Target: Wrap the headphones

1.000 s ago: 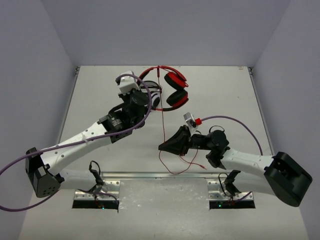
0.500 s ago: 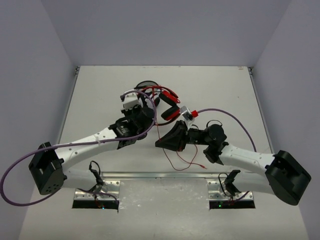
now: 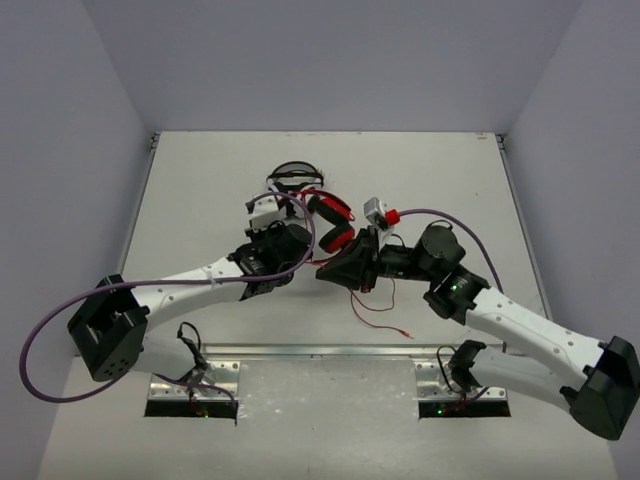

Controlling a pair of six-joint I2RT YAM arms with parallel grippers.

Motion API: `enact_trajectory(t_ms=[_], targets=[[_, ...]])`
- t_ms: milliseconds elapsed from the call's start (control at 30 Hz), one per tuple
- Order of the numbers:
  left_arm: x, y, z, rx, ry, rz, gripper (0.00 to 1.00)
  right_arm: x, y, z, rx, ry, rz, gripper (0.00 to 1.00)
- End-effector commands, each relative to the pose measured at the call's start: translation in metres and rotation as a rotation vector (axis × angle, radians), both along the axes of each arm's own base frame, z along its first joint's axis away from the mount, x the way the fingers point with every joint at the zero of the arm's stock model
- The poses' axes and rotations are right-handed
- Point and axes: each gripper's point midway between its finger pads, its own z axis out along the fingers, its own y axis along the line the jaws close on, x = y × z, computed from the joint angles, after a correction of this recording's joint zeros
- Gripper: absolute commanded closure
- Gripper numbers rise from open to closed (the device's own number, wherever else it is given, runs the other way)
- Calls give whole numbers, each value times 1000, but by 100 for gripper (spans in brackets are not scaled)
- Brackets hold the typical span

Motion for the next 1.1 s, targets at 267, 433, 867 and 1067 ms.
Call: enact_trajectory(t_ms=[267, 433, 867, 1067], targets=[[10, -37, -12, -17, 5, -273, 100, 5, -20, 31, -286, -269, 23, 99], [6, -41, -18, 28, 43, -336, 100, 32, -33, -2, -591, -353, 30, 99], [-13, -75, -17, 12, 7, -653, 100, 164, -93, 30, -813, -650, -702, 99], [-32, -83, 11, -42, -110, -783, 100, 208, -128, 16, -760, -500, -864, 99]])
